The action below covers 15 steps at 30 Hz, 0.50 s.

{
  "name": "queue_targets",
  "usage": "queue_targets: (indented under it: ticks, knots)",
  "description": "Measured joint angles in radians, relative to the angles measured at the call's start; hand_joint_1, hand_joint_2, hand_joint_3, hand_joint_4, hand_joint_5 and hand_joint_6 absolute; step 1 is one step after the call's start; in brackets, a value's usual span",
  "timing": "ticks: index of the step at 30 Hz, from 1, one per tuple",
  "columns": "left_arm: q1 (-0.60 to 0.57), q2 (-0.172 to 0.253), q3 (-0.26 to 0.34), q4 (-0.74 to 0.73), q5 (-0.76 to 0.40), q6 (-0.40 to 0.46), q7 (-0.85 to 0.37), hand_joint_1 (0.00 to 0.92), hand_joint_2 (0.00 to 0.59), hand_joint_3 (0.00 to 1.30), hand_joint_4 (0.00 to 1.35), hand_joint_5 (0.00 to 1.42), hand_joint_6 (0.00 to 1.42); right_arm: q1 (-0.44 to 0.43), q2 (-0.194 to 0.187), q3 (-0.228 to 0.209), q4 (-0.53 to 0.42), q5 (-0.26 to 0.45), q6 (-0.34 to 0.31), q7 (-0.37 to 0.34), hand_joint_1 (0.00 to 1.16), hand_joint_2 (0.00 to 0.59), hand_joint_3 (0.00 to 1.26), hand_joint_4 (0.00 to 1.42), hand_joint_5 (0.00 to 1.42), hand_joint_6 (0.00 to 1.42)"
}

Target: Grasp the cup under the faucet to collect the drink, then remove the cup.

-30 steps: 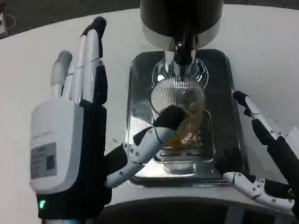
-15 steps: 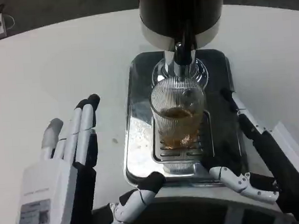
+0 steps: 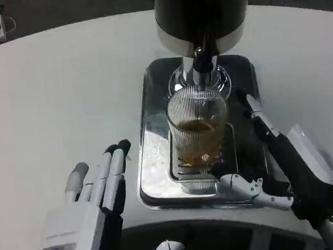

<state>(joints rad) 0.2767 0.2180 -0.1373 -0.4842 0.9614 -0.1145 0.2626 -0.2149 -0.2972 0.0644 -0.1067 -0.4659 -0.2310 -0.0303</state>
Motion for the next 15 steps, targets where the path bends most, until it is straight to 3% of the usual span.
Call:
queue_targets:
  ticks: [15]
  knots:
    - [0.011,0.0,0.005,-0.038,0.023,0.017,-0.044,0.0,0.156,0.0,0.0,0.12,0.0,-0.094,0.033,0.033,0.111,0.027,-0.001,0.0,0.56,0.244,0.0,0.01,0.1,0.21]
